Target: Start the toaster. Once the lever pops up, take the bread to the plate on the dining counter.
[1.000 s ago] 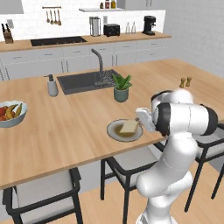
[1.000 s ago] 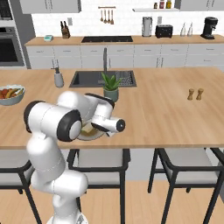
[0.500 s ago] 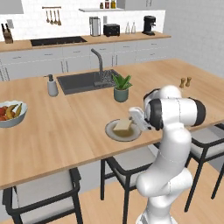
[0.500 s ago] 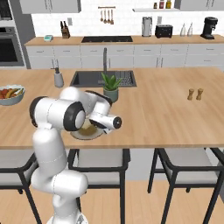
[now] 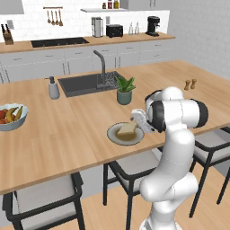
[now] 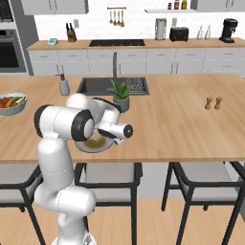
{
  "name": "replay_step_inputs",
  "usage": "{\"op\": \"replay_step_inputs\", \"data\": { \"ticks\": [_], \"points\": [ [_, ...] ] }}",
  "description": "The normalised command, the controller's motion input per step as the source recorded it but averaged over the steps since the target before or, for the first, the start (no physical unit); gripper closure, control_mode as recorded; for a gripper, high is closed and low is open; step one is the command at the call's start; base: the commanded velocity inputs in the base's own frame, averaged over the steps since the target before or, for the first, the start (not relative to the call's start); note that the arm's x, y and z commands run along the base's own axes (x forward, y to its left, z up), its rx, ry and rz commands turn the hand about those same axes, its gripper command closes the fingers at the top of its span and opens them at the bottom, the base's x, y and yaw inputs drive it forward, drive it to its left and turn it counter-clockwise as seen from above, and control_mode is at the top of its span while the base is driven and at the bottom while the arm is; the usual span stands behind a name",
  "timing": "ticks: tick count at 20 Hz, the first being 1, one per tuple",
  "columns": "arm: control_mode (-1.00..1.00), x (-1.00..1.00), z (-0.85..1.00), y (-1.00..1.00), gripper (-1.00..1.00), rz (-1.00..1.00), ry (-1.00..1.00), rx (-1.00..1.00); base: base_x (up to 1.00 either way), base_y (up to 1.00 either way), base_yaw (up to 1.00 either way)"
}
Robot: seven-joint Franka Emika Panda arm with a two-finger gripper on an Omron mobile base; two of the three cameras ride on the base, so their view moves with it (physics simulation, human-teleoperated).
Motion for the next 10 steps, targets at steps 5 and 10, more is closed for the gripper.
{"op": "replay_step_inputs", "data": {
  "ticks": [5, 10],
  "points": [
    [-1.0, 0.0, 0.12, 0.0, -1.0, -0.01, 0.2, -0.17, 0.0, 0.0, 0.0],
    [-1.0, 0.0, 0.23, 0.02, -1.0, -0.03, 0.34, -0.31, 0.0, 0.0, 0.0]
  ]
}}
